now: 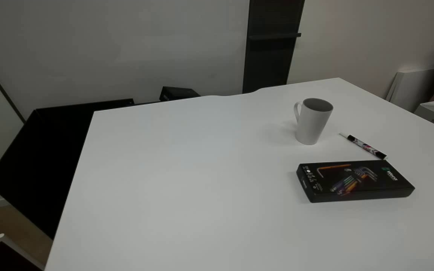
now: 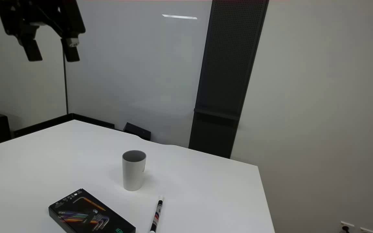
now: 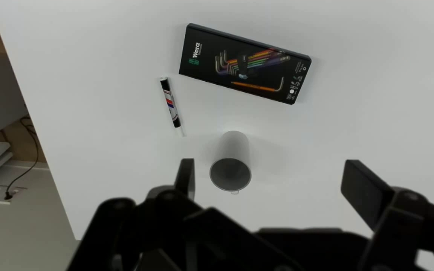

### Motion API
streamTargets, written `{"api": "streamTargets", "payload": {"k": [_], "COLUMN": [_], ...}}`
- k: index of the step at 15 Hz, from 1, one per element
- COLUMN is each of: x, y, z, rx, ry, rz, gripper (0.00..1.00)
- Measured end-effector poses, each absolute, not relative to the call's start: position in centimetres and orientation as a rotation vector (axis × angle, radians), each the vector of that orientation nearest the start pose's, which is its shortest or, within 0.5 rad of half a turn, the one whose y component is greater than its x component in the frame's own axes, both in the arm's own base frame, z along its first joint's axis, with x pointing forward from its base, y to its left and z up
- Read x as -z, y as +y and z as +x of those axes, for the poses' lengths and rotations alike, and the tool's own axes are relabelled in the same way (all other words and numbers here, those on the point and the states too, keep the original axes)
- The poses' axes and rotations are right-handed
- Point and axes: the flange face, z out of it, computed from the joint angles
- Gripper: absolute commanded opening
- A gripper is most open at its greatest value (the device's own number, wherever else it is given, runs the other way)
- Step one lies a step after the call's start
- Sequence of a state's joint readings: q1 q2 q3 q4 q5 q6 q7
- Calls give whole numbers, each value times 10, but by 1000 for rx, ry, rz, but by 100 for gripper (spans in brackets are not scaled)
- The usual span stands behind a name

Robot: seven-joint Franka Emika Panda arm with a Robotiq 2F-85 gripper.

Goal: Pick the pen on the table and put it in the cup

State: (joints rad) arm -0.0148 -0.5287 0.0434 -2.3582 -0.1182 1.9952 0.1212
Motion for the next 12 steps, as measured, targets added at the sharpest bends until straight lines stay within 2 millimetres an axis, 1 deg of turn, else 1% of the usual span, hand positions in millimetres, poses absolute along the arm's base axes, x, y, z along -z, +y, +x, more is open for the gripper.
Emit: {"api": "streamTargets", "payload": {"k": [2,3,9,12], "x": [-536,-535,-534,-540], "y": [-7,-9,-8,-6], "z": [409,409,408,411], "rx": [276,274,273,333], "ry": [124,129,128,103], "rz": [-3242,-3241,-3241,-3258], "gripper": [100,100,100,100]}}
